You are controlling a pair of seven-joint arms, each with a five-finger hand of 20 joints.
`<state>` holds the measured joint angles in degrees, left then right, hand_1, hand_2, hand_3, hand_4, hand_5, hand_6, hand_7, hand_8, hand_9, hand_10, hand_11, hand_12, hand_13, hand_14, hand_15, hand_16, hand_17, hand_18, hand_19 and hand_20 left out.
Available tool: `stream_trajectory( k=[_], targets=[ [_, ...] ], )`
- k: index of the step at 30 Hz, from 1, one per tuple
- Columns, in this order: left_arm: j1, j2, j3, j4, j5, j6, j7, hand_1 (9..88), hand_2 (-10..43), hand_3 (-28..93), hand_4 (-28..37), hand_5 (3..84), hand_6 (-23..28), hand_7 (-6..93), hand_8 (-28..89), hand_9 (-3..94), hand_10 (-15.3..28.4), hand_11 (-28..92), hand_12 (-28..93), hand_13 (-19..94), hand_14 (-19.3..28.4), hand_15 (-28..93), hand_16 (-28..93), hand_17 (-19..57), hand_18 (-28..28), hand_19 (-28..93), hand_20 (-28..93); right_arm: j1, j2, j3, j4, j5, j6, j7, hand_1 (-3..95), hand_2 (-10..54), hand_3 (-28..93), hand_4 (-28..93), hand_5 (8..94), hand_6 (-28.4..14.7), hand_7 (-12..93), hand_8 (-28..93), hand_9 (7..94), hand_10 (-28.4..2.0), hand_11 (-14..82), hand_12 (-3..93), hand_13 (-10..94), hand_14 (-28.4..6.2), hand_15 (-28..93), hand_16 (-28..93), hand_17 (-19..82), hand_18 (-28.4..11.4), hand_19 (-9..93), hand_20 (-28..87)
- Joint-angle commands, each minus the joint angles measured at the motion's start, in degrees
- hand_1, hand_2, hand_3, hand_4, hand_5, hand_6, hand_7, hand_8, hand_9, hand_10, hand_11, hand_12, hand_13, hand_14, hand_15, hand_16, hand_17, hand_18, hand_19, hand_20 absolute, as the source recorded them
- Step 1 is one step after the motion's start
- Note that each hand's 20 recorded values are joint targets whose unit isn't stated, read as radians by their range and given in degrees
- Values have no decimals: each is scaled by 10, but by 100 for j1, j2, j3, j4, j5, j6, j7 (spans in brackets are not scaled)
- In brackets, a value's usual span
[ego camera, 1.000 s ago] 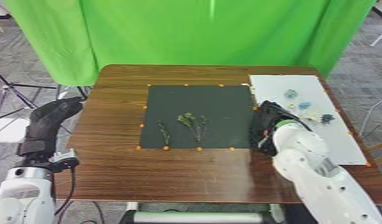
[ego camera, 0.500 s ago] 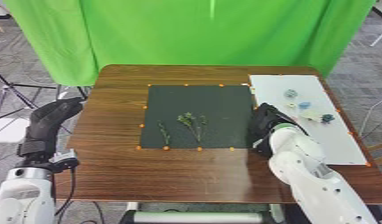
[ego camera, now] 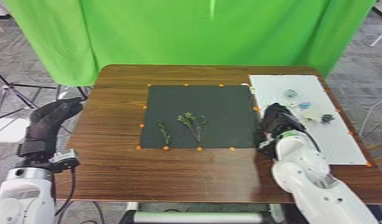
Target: Arrange flowers
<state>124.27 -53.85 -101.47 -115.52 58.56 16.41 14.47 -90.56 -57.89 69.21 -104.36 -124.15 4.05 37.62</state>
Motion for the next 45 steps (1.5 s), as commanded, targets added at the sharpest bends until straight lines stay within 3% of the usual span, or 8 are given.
stream_trajectory(
  k=[1, 12, 17, 24, 36, 40, 43, 45],
  targets=[
    [71, -11, -43, -27, -19, -22, -29, 326, -2, 625, -165, 480, 36, 217, -90, 472, 135, 266, 148, 372, 160, 161, 26, 57, 94, 64, 135, 177, 311, 72, -259, -30, 110, -135, 652, -95, 547, 104, 638, -80, 518, 224, 884, -161, 296, 513, 937, 2, 615, 263, 747, -44, 909, 442],
    [9, 22, 5, -7, -24, -48, -41, 325, -4, 626, -166, 480, 37, 215, -90, 472, 134, 267, 147, 372, 161, 161, 26, 56, 94, 65, 135, 240, 363, 203, -550, 381, -833, -176, 625, -95, 558, 63, 620, -57, 515, 239, 874, -143, 293, 500, 937, -1, 594, 279, 734, -46, 915, 431],
    [45, 5, -42, -18, -29, -46, -45, 325, -3, 626, -166, 479, 36, 216, -89, 472, 135, 266, 147, 372, 161, 162, 26, 56, 94, 65, 135, 141, 380, 293, -650, 267, -1550, -27, 296, -95, 600, -43, 662, -65, 328, -38, 822, -182, 339, 314, 937, -28, 548, 323, 709, -72, 932, 417],
    [18, 6, -4, -12, -17, -78, -69, 324, -5, 629, -164, 479, 36, 215, -90, 471, 134, 265, 147, 372, 161, 162, 26, 56, 95, 65, 135, 74, 376, 201, -700, 107, -1968, 6, 233, -95, 554, -56, 641, -57, 262, -32, 788, -201, 260, 293, 929, -42, 529, 338, 693, -81, 932, 412],
    [-22, 4, 6, 2, 0, -117, -78, 325, -8, 629, -164, 477, 35, 216, -89, 469, 136, 264, 148, 370, 161, 160, 27, 55, 95, 66, 134, -25, 330, -35, -561, -163, -1792, 76, 452, -95, 567, -69, 635, -55, 294, -26, 787, -180, 283, 296, 933, -27, 528, 332, 697, -62, 930, 387],
    [-17, 8, 3, -3, 0, -101, -67, 325, -8, 628, -164, 477, 34, 216, -90, 469, 135, 264, 149, 371, 161, 161, 27, 55, 95, 66, 134, -74, 300, -36, -505, 4, -1606, 108, 544, -95, 490, -58, 635, -56, 279, 218, 802, -170, 278, 322, 937, -24, 525, 330, 704, -52, 923, 384],
    [-26, 9, 3, 3, -4, -108, -65, 326, -8, 627, -164, 477, 34, 216, -90, 469, 135, 264, 148, 371, 160, 160, 27, 55, 95, 66, 134, -102, 273, -45, -474, 53, -1517, 103, 830, -95, -109, 318, 641, -56, 292, 278, 849, -143, 172, 450, 937, -21, 530, 322, 710, -48, 915, 391],
    [-38, 8, 15, 5, -5, -97, -78, 326, -9, 628, -164, 478, 35, 216, -90, 469, 135, 264, 148, 371, 160, 160, 27, 55, 95, 66, 134, -120, 261, -54, -452, 68, -1437, 76, 929, -95, -242, 438, 647, -56, 315, 292, 872, -128, 142, 489, 937, -18, 534, 317, 713, -43, 909, 397]
  ],
)
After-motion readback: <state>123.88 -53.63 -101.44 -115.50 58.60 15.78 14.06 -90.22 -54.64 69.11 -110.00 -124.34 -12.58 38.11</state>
